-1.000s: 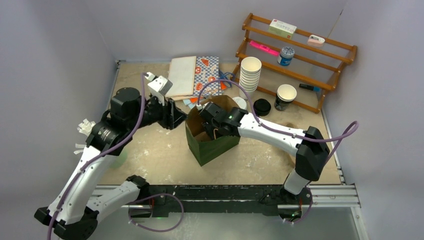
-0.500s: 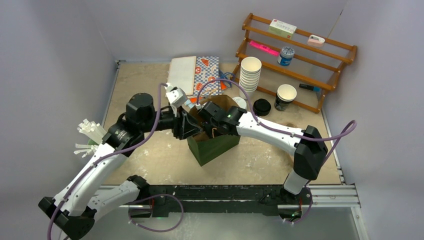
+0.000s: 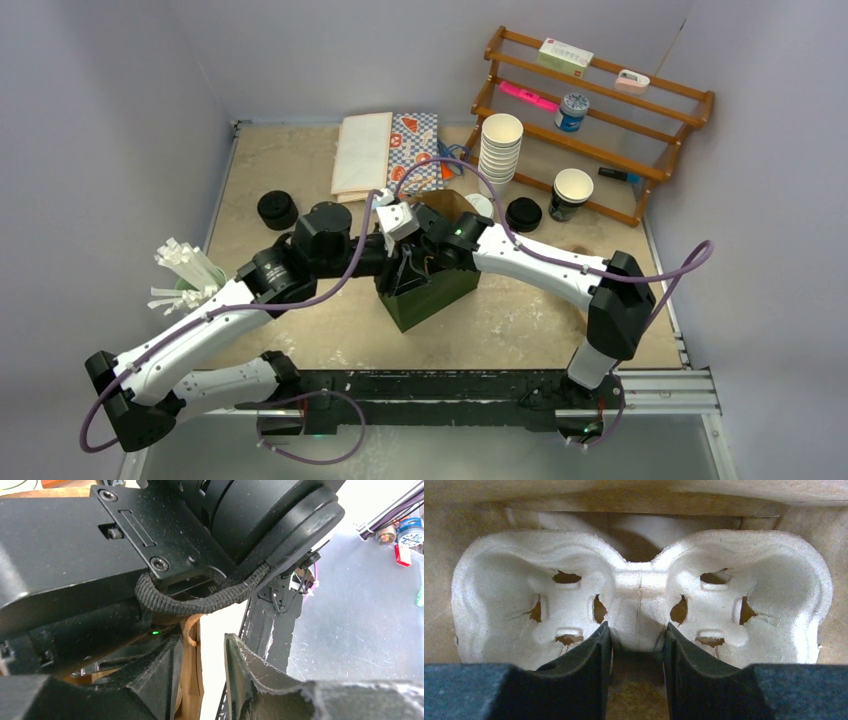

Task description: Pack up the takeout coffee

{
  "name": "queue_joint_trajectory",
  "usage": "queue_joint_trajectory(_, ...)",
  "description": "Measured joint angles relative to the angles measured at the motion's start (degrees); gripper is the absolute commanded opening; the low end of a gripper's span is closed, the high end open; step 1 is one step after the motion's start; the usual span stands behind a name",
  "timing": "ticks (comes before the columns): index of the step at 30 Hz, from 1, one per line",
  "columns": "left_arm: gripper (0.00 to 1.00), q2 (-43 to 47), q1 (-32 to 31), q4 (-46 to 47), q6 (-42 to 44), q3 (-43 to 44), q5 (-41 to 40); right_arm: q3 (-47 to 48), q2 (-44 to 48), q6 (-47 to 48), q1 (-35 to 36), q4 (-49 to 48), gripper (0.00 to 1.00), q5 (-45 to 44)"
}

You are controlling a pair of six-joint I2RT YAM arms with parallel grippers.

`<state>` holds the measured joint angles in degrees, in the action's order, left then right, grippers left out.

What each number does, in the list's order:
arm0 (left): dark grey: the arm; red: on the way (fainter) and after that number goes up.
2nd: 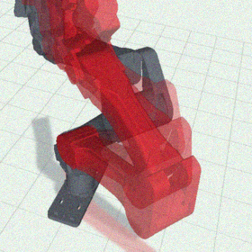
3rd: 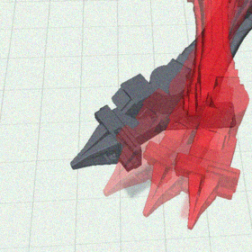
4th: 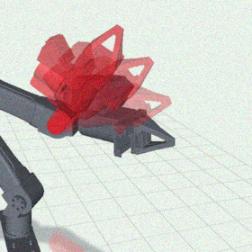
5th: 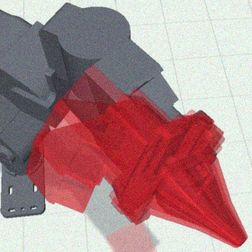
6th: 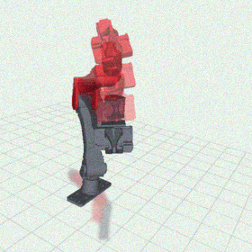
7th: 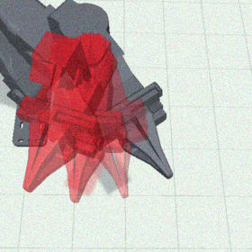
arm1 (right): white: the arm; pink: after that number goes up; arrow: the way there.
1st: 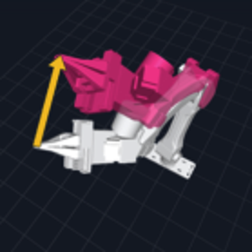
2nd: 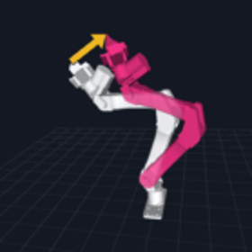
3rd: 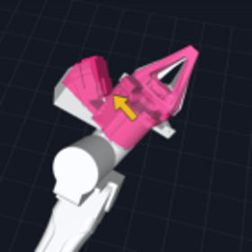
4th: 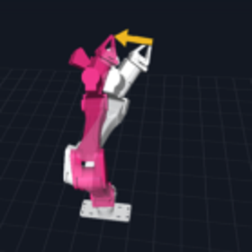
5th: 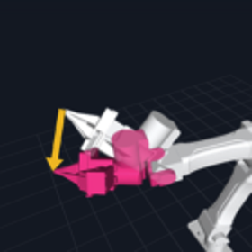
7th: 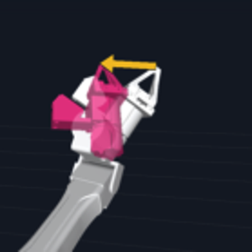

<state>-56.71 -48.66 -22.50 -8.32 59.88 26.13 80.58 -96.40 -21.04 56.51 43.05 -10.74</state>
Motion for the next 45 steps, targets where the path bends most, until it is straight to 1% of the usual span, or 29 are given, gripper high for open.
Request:
queue_joint_trajectory(8,0.31,-1.16,-2.45,2.67,-0.35,-0.42,-1.86,0.0,0.0,-0.02,0.0,0.0,0.16,0.0)
queue_joint_trajectory(11,0.28,-1.09,-2.54,5.07,-1.2,-1.05,-1.18,0.0,0.0,-0.02,0.0,0.0,0.16,0.0)
queue_joint_trajectory(14,0.23,-1.05,-2.54,6.86,-1.73,-1.42,0.15,0.0,0.0,-0.02,0.0,0.0,0.16,0.0)
queue_joint_trajectory(16,0.22,-1.05,-2.54,7.93,-2.1,-1.64,1.22,0.0,0.0,-0.04,0.0,0.0,0.16,0.0)
queue_joint_trajectory(24,0.22,-1.03,-2.8,10.34,-2.84,-2.32,5.09,0.0,0.0,-0.04,0.0,0.0,0.16,0.0)
queue_joint_trajectory(30,0.18,-1.66,-3.82,12.22,-3.52,-2.91,5.88,0.09,-0.02,-0.17,0.0,0.2,0.16,0.0)
queue_joint_trajectory(38,0.18,-4.85,-8.57,13.07,-3.67,-2.91,3.82,0.24,-0.11,-0.5,-0.33,0.46,0.16,0.07)
queue_joint_trajectory(45,0.16,-5.6,-12.83,13.05,-2.99,-2.91,0.87,0.74,-1.62,-0.85,-0.66,0.66,0.16,-0.11)
